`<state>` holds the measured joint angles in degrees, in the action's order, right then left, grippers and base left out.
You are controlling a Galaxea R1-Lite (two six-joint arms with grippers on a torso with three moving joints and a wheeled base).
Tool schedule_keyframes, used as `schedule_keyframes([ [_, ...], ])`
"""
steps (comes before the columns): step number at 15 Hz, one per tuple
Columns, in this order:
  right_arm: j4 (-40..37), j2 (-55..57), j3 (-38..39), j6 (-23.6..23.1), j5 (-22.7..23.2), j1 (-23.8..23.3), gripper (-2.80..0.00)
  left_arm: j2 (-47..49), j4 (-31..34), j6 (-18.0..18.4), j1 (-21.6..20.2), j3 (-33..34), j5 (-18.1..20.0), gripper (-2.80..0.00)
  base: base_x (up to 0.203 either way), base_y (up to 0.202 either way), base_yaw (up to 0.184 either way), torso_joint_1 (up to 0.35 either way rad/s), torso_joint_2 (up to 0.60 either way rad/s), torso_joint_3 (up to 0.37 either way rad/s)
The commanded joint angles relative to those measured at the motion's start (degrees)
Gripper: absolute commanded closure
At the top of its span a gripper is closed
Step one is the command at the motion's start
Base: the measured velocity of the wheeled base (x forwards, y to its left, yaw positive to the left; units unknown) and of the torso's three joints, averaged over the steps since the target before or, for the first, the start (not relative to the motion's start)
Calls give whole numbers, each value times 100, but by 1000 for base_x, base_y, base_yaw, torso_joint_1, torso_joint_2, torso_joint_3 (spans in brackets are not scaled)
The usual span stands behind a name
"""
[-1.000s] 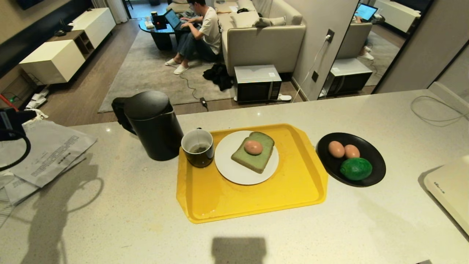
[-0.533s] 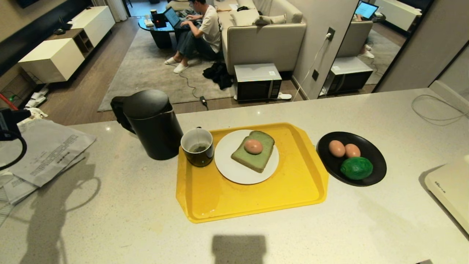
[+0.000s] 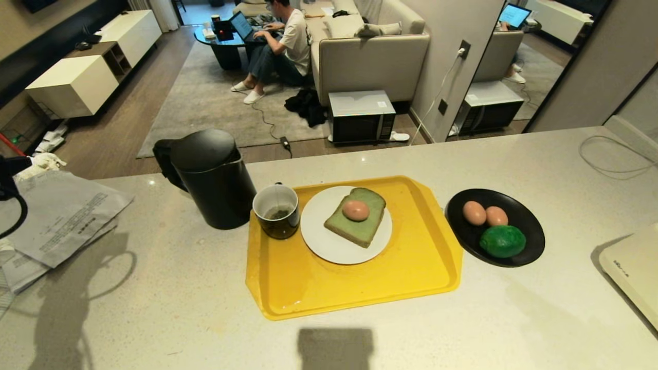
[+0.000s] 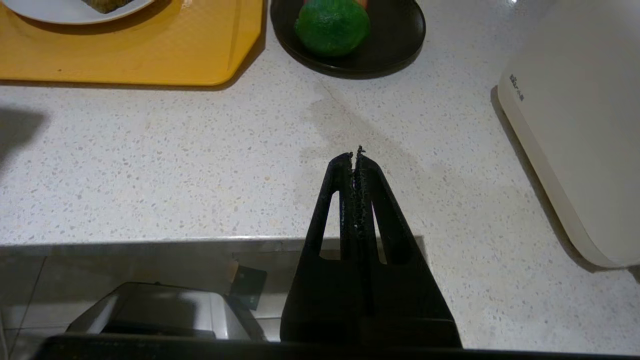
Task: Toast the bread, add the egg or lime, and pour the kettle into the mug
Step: Pick up the kettle
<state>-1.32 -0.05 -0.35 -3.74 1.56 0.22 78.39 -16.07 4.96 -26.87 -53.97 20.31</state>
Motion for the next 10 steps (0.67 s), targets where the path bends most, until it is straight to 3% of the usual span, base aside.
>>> schedule_keyframes([
  [1, 0, 5, 0, -4, 2, 4, 0, -69, -2, -4, -29, 36, 17, 0, 100, 0, 2, 0, 4, -3],
  [7, 0, 5, 0, -4, 2, 4, 0, 101, -13, 71, -122, 62, 70, 0, 0, 0, 0, 4, 1, 0],
  [8, 0, 5, 0, -4, 2, 4, 0, 243, -27, 193, -231, 68, 207, 0, 0, 0, 0, 0, 0, 0],
  [10, 0, 5, 0, -4, 2, 4, 0, 608, -63, 803, -605, 64, 1069, 0, 0, 0, 0, 0, 0, 0],
])
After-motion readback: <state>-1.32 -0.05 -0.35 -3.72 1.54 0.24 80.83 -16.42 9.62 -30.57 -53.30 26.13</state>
